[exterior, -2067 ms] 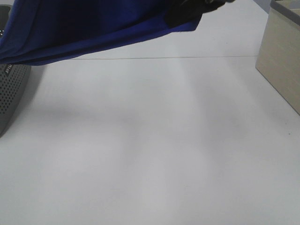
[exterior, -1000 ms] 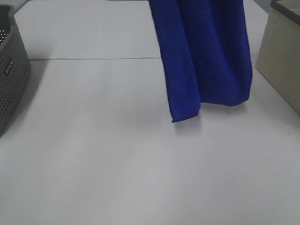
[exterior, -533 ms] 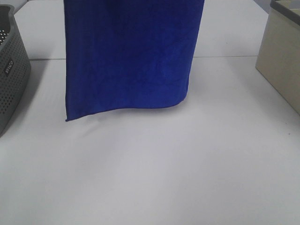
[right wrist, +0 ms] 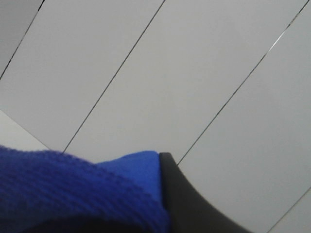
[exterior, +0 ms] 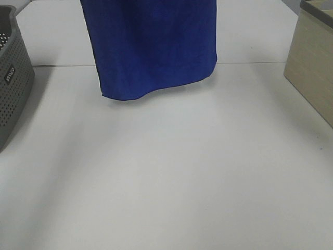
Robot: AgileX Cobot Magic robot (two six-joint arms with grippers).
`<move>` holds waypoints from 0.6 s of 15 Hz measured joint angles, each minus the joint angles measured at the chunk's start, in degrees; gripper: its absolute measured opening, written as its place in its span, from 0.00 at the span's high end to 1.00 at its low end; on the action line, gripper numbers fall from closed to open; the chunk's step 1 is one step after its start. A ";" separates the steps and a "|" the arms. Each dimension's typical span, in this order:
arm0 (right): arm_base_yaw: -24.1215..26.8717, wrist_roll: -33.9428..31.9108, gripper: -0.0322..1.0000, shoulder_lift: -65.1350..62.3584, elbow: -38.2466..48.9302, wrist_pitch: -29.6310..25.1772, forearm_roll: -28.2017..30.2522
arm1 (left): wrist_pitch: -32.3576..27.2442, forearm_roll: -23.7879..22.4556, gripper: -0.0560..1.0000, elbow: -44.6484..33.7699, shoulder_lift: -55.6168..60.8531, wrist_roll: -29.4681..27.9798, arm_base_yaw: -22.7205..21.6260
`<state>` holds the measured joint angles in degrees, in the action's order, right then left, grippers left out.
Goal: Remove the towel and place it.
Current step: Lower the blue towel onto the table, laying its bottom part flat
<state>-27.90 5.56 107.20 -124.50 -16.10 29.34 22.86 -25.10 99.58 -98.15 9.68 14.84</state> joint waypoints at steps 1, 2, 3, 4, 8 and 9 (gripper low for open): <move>1.26 -3.15 0.95 2.75 0.00 4.01 1.20 | 2.86 1.03 0.95 3.27 -4.41 0.00 -2.06; 2.41 -5.56 0.95 4.18 0.00 6.07 1.20 | 3.27 1.26 0.95 5.79 -6.93 0.00 -2.69; 3.04 -6.88 0.95 4.87 0.00 7.28 1.26 | 3.32 1.38 0.95 9.11 -9.63 0.00 -3.44; 4.35 -9.63 0.95 6.02 0.00 9.80 1.26 | 3.32 1.43 0.95 10.89 -11.12 0.00 -3.61; 7.56 -14.21 0.95 10.31 -0.46 17.48 1.38 | 3.32 1.43 0.95 24.75 -21.89 0.17 -4.47; 8.54 -14.21 0.95 13.81 -4.01 18.56 1.32 | 2.58 1.43 0.95 34.89 -27.90 0.17 -4.64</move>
<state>-19.37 -8.65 121.01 -128.51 2.46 30.65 25.44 -23.66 134.47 -126.05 9.85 10.20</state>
